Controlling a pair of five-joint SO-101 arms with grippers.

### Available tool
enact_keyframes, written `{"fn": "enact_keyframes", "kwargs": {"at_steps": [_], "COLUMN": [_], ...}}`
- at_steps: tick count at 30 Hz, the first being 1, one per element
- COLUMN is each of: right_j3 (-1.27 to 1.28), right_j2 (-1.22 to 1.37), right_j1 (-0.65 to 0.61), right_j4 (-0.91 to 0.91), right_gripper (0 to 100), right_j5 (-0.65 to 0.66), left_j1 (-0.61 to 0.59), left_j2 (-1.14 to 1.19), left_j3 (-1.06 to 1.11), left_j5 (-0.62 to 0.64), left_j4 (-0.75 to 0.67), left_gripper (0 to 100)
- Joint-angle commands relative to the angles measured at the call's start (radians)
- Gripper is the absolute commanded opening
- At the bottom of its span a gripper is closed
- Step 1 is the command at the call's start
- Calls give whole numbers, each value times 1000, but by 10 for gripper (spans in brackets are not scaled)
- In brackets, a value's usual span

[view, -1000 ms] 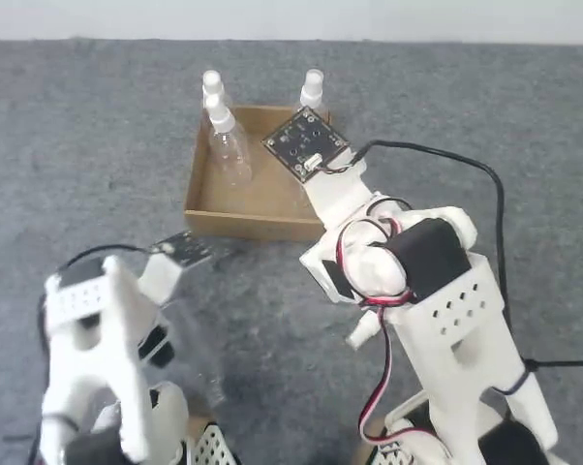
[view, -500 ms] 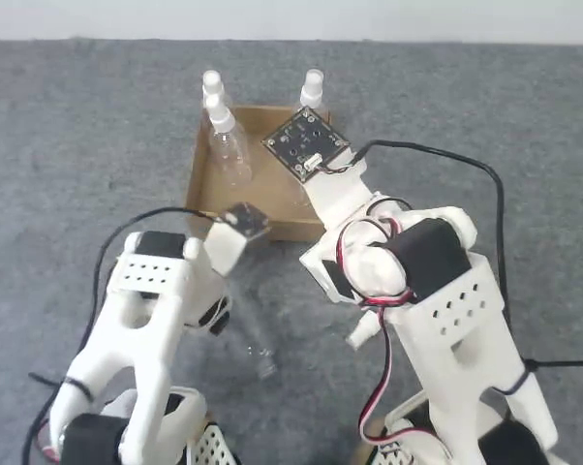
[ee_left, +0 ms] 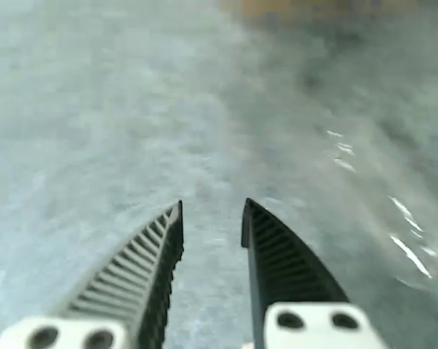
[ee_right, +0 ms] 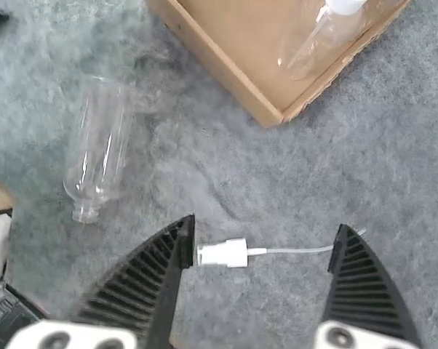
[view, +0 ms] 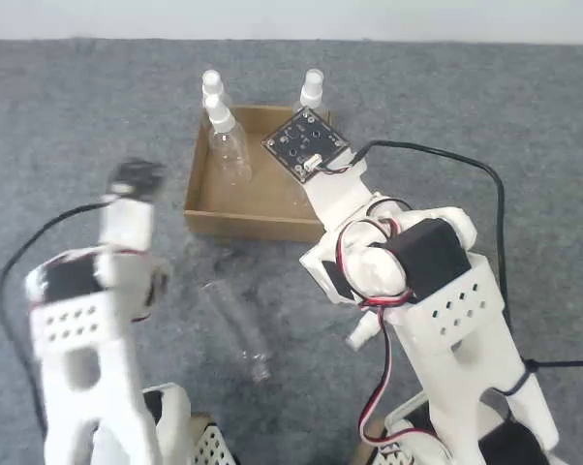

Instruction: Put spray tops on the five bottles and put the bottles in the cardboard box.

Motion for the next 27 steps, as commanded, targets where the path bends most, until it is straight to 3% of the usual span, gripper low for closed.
{"fn": "enact_keyframes", "kwargs": {"at_steps": [1, 11, 20, 27], "right_j3": [40, 126, 315, 442], "right_j2": [-36, -35, -33, -2], "right_j1": [7, -194, -323, -426], "right_j4": [-53, -105, -338, -530], "right_gripper": [253, 253, 253, 253], "right_j5": [-3, -3, -3, -9], "left_j1": [-141, -328, -350, -347], "left_j2": [-153, -184, -184, -184], "left_j3": [58, 156, 225, 311], "left_j5": [-94, -127, -117, 6], "left_j4": [9, -94, -186, -371], "left_gripper": [124, 124, 124, 124]}}
